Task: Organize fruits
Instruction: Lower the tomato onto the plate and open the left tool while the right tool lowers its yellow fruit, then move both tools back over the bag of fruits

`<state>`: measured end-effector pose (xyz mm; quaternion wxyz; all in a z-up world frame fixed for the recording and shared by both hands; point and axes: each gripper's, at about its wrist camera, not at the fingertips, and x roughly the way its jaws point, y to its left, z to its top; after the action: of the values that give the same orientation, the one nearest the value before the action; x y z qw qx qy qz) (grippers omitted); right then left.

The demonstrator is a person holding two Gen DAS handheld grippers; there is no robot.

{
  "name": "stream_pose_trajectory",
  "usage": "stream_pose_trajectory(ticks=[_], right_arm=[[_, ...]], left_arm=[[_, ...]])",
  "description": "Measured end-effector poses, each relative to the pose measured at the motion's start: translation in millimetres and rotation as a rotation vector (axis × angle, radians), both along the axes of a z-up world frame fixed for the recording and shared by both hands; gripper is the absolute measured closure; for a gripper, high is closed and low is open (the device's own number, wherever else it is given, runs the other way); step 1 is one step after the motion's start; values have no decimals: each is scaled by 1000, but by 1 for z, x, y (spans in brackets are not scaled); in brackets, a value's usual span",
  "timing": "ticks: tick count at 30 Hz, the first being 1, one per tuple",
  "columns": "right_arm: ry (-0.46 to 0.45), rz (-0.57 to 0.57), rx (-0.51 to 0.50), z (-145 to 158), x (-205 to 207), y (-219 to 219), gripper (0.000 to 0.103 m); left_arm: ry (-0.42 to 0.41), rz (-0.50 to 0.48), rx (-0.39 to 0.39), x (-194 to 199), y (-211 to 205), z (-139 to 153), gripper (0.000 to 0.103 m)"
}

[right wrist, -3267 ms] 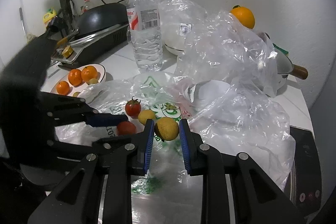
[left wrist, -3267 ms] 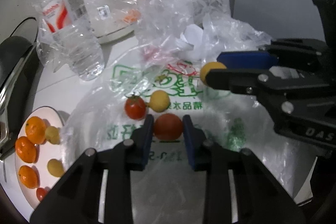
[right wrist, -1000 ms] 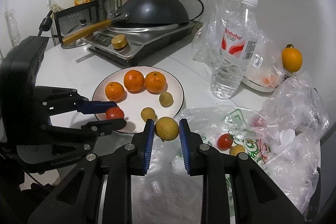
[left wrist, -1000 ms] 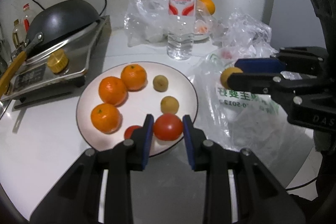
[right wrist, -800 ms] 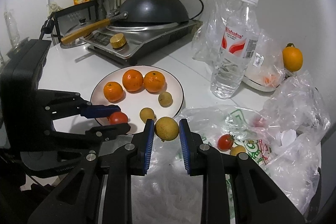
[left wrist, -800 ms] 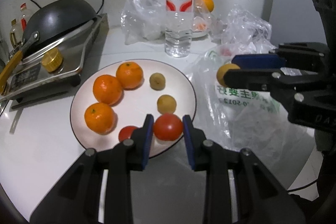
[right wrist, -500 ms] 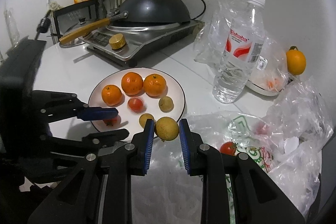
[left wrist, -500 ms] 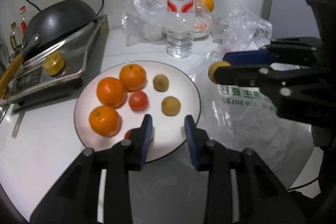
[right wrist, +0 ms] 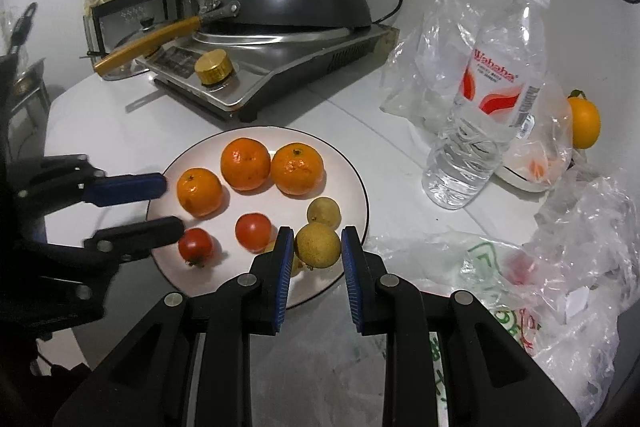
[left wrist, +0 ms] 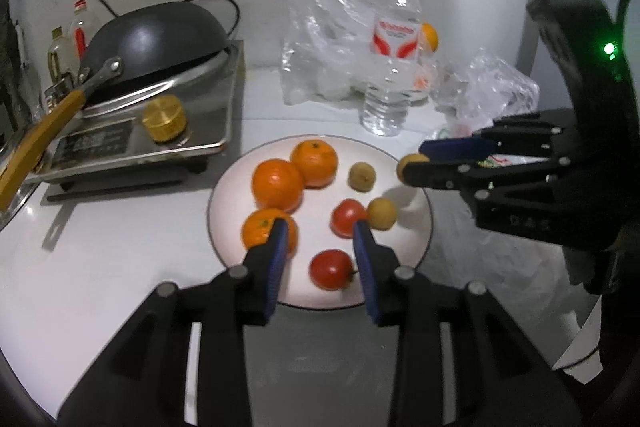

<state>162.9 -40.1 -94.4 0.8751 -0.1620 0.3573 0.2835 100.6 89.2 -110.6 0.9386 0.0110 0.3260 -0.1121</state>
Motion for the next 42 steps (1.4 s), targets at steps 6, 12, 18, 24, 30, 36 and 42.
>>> stream_pose_trajectory(ticks=[6,12,18,24,30,36,42], right_arm=[[7,-19,-39,-9,11,12,77],[28,-27,-57,-17,18,16,77],[51,-28,-58,-21,22,20,77],[45,-49,-44,-16,21,15,75],[21,-56,-35,-6,9,5,75],[10,-68,-10,1,-2,-8,75],[-2,-72,33,12,-15,-24,72]], left_arm=[[-10,30,-24,-2,16,0,67],[-7,47,-39,-1,25,-3,66],[-3,52,-40,-2,25,-4,64],[-50,69,-52,-12,24,3,44],[-67,83,-47,-17,17,8,39],[-60,110,-67,-19,14,11,39],[-50,125,-71,-18,5,12,31]])
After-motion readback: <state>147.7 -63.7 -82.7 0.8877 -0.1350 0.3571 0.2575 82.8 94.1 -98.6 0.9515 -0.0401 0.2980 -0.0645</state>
